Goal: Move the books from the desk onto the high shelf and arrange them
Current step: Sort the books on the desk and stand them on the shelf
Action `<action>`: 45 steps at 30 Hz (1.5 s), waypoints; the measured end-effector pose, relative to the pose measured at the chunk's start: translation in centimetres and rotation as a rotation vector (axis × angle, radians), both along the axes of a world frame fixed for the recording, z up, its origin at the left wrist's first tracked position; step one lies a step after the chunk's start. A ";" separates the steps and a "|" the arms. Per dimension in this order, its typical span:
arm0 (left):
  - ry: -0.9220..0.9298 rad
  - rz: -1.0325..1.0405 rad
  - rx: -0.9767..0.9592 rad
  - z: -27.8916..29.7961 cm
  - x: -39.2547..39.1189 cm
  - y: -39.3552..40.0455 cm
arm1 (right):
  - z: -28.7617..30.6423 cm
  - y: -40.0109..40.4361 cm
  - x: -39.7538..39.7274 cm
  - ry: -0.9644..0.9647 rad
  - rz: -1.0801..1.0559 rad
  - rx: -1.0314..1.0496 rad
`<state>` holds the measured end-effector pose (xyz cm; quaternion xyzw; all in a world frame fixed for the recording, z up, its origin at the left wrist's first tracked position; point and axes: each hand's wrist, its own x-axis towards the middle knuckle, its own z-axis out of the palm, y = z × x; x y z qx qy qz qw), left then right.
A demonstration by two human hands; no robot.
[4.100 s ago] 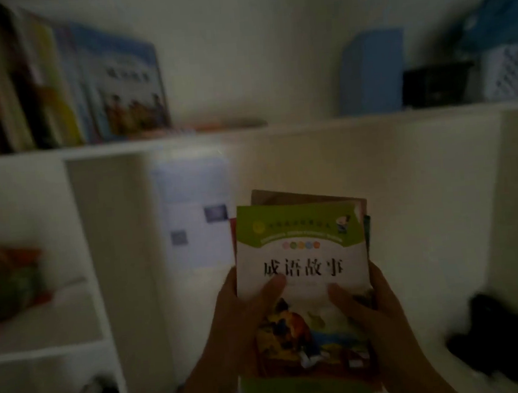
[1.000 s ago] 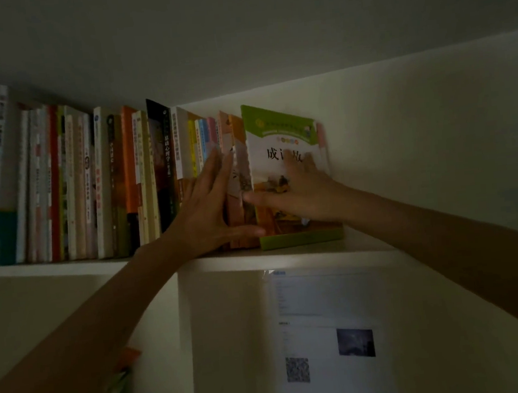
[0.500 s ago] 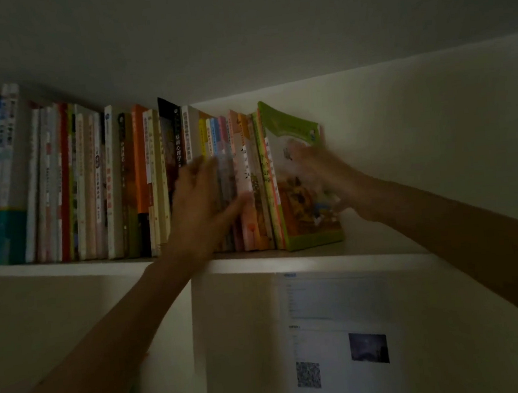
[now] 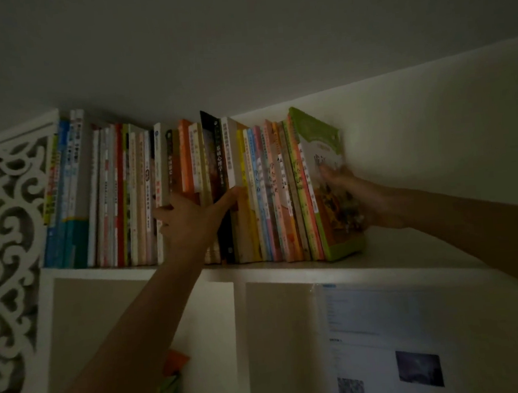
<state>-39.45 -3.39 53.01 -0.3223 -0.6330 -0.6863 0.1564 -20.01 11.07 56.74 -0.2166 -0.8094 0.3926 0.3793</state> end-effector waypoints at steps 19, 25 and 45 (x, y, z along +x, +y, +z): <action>0.842 -0.029 -0.212 -1.2 5.1 0.9 | 0.2 -5.6 0.7 0.105 -0.052 0.599; 0.882 0.188 -0.451 -1.8 4.4 1.8 | -0.5 -4.0 -0.4 -0.062 -0.021 0.572; 0.820 -0.410 0.012 -13.6 11.3 -4.4 | -12.2 -12.6 11.0 -0.077 -0.307 1.060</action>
